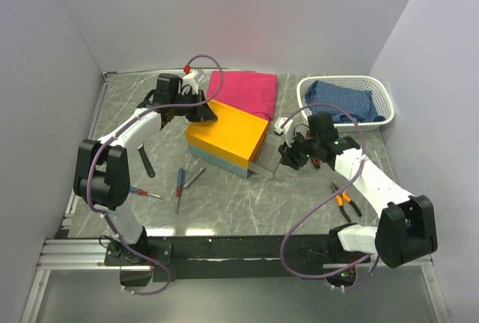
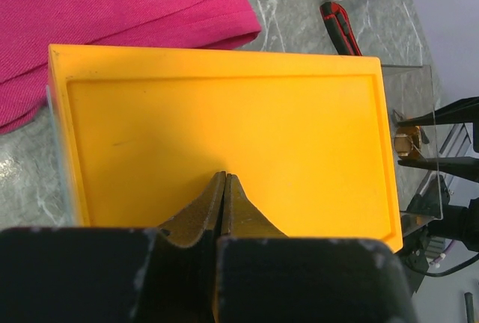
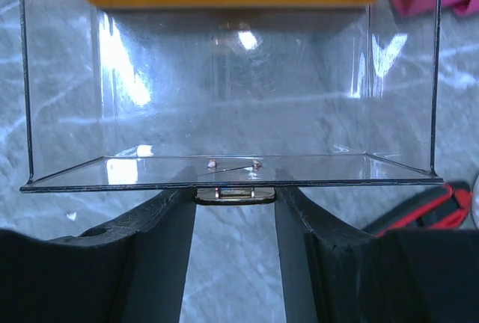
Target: Sort the tools into containers
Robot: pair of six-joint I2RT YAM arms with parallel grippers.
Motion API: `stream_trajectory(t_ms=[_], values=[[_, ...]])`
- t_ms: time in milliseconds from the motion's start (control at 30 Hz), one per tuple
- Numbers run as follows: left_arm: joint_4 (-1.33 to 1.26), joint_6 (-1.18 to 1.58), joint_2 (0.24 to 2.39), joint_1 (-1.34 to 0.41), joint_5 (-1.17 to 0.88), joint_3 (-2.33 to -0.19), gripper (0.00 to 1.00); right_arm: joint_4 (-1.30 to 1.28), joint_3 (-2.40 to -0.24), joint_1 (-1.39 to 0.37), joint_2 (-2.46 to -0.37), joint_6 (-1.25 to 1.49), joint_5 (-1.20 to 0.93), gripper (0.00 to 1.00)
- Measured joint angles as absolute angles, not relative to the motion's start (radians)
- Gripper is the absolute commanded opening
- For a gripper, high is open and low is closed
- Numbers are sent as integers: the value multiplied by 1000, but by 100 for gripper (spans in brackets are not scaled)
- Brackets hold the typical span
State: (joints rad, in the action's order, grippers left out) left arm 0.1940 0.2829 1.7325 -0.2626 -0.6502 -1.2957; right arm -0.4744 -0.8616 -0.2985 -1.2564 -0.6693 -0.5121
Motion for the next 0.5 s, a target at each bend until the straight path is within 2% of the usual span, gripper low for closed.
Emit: stream_trajectory(t_ms=[167, 233, 267, 300, 367, 400, 433, 500], values=[[186, 283, 1732, -263, -641, -1296, 2, -513, -841, -267, -1224, -698, -505, 22], [182, 284, 1732, -263, -637, -1296, 5, -515, -833, -265, -1216, -703, -501, 31], [180, 284, 1732, -263, -634, -1296, 18, -514, -830, -265, -1213, -704, -500, 37], [180, 284, 1731, -263, -630, -1296, 27, -515, -829, -265, -1212, -704, -498, 48], [190, 284, 1723, -263, -621, -1296, 43, -517, -828, -265, -1209, -700, -491, 57], [202, 284, 1715, -263, -612, -1300, 48, -519, -828, -265, -1206, -698, -487, 64], [219, 281, 1703, -263, -587, -1307, 51, -525, -828, -265, -1202, -695, -472, 67], [270, 273, 1653, -263, -514, -1313, 74, -546, -828, -258, -1185, -692, -420, 72]])
